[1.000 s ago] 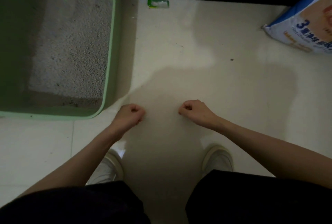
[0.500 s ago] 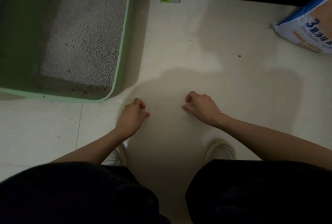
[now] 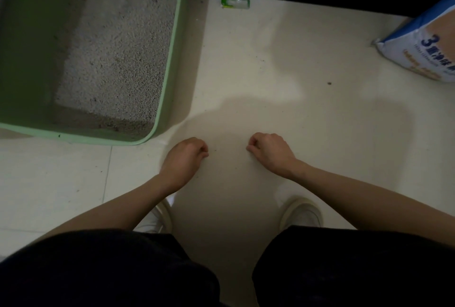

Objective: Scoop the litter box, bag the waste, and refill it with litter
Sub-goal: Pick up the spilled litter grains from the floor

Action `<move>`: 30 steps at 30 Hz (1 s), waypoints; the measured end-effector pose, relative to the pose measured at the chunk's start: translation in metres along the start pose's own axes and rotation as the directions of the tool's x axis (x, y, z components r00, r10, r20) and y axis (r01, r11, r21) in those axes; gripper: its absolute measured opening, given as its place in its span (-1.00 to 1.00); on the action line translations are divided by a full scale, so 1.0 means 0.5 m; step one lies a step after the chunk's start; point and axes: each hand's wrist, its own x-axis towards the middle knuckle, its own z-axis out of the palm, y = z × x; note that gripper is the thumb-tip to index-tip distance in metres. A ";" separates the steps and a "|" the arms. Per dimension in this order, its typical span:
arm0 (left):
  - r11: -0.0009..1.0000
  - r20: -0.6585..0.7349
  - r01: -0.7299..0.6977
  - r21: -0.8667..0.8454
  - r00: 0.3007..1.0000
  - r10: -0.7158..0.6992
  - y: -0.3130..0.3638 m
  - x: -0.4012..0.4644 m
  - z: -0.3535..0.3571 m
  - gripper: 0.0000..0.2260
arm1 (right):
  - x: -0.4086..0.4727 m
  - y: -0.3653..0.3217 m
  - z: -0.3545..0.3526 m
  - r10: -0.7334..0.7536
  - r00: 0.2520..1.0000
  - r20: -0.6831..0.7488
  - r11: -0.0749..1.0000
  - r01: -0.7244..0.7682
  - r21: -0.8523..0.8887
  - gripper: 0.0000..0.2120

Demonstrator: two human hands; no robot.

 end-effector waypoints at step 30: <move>0.992 0.017 0.017 -0.128 1.000 -0.015 0.024 0.032 0.003 -0.92 | 0.020 0.001 -0.022 0.076 0.996 -0.050 0.986 -0.068 0.152 -0.80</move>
